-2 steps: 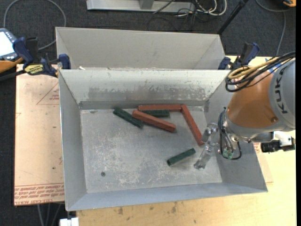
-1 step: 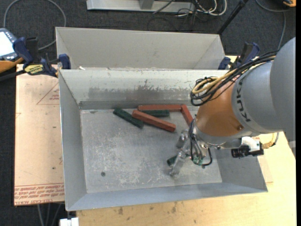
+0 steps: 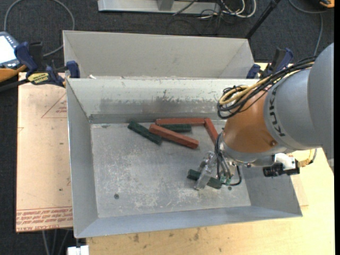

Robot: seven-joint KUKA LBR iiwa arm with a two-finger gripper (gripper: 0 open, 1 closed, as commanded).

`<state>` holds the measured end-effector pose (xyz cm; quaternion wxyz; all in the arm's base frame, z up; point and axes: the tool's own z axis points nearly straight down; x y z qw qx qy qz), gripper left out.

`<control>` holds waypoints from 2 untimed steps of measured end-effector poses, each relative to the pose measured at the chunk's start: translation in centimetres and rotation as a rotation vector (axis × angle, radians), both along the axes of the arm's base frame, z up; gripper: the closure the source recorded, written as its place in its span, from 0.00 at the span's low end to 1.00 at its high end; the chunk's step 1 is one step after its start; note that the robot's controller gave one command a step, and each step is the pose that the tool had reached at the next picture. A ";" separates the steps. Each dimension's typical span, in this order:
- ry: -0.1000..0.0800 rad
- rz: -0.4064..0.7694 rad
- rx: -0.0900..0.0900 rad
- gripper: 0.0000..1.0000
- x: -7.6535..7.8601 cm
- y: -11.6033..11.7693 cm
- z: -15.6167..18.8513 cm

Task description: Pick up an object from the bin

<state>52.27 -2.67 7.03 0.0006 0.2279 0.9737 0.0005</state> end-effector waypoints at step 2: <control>-0.012 -0.018 0.001 1.00 5.5 4.6 21.1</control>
Offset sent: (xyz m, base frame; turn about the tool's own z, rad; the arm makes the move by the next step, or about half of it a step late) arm 0.0225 0.0090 0.1171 0.0064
